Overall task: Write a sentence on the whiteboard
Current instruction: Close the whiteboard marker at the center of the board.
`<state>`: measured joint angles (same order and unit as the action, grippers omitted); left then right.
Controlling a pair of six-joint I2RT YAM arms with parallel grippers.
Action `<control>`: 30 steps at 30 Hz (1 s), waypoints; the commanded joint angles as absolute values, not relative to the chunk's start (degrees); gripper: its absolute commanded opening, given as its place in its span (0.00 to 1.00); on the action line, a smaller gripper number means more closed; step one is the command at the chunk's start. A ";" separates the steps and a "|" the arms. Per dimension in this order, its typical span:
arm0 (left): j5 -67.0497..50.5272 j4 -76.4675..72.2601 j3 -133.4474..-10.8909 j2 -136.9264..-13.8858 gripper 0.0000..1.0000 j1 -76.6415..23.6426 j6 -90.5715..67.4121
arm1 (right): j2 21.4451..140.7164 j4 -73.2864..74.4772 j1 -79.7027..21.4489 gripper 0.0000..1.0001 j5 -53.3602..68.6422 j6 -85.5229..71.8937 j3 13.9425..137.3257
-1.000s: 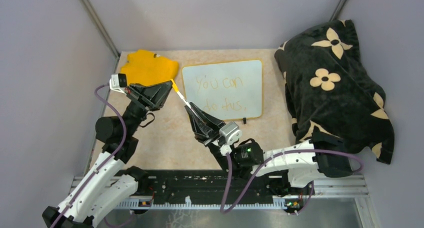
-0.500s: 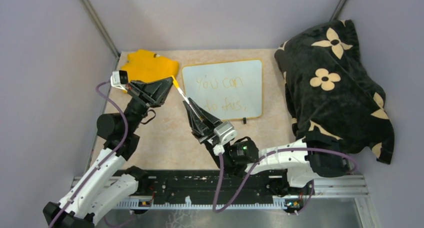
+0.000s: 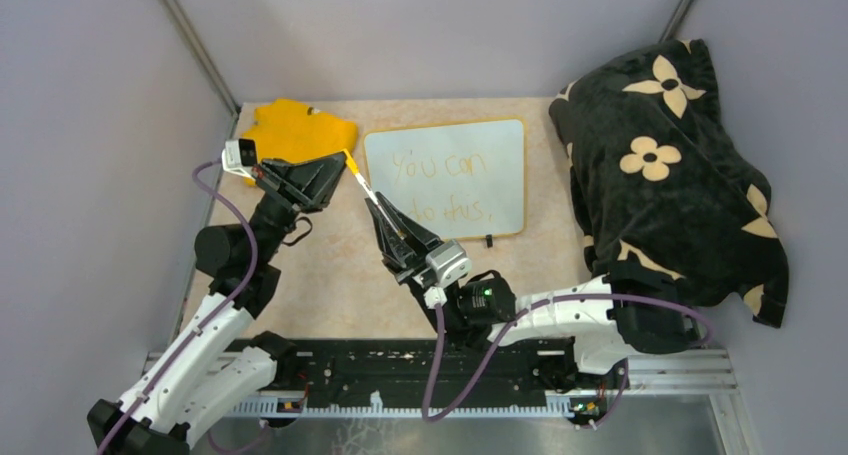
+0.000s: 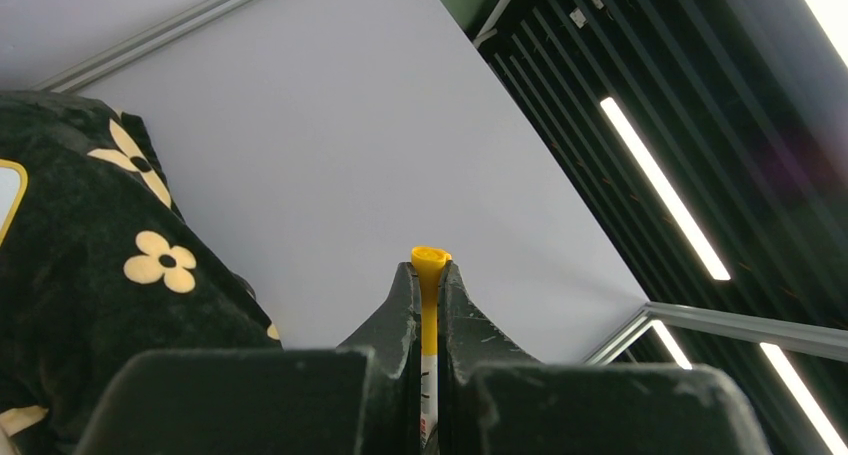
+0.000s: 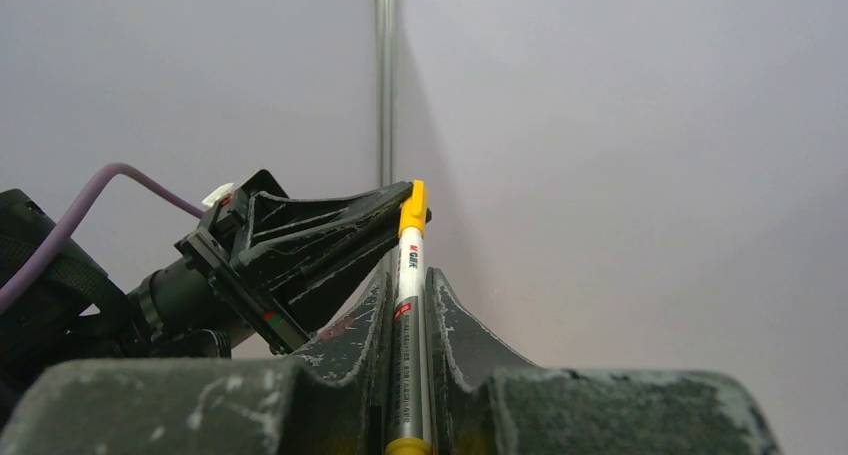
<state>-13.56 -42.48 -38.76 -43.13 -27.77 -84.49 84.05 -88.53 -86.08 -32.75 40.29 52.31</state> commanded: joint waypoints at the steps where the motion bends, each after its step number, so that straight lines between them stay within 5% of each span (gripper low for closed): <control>1: -19.71 -45.10 -39.01 -42.99 0.00 -28.50 -84.98 | 85.31 -98.54 -85.43 0.00 -30.41 38.58 55.37; 30: -26.17 -42.41 -38.47 -46.44 0.00 -36.32 -78.34 | 88.29 -98.18 -83.80 0.00 -29.77 38.94 58.98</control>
